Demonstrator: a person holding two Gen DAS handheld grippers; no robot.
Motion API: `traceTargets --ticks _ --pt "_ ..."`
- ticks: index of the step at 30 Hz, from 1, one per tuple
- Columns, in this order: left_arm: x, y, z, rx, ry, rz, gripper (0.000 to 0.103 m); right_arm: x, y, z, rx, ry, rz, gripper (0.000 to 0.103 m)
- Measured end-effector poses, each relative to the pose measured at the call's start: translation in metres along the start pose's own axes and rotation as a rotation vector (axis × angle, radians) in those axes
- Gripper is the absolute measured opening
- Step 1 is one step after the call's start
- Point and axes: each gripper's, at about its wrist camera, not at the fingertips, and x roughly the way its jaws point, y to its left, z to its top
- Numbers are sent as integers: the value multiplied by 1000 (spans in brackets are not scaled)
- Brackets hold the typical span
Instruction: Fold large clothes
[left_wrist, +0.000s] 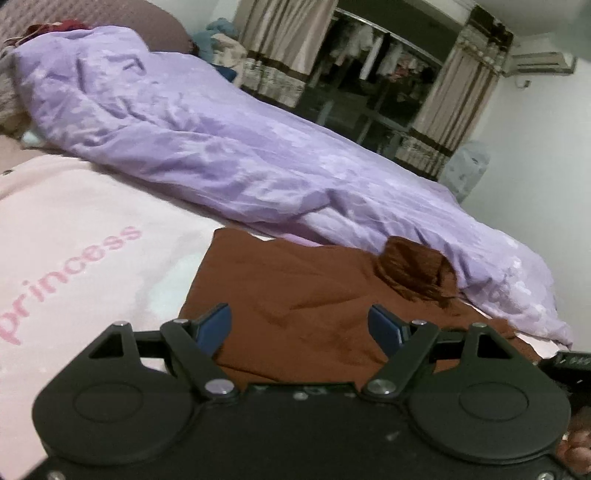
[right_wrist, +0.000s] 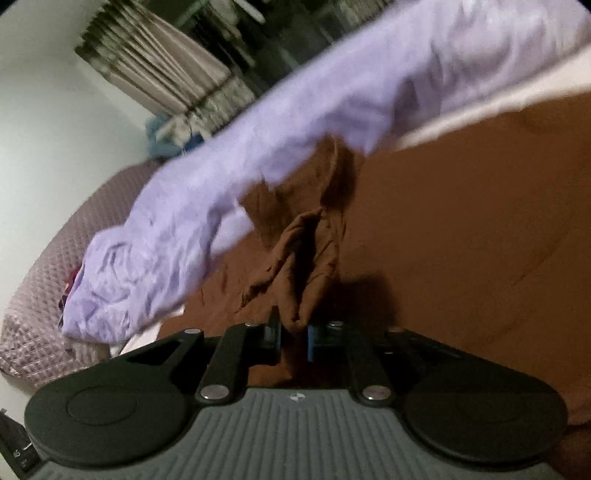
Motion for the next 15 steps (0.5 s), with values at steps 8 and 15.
traceTargets --ticks 8,15 --pt "48 -5 -27 78 120 92 82 24 -45 -10 23 97 -124 15" --pt "37 -13 -20 120 112 77 82 12 -41 -14 34 45 -139 39"
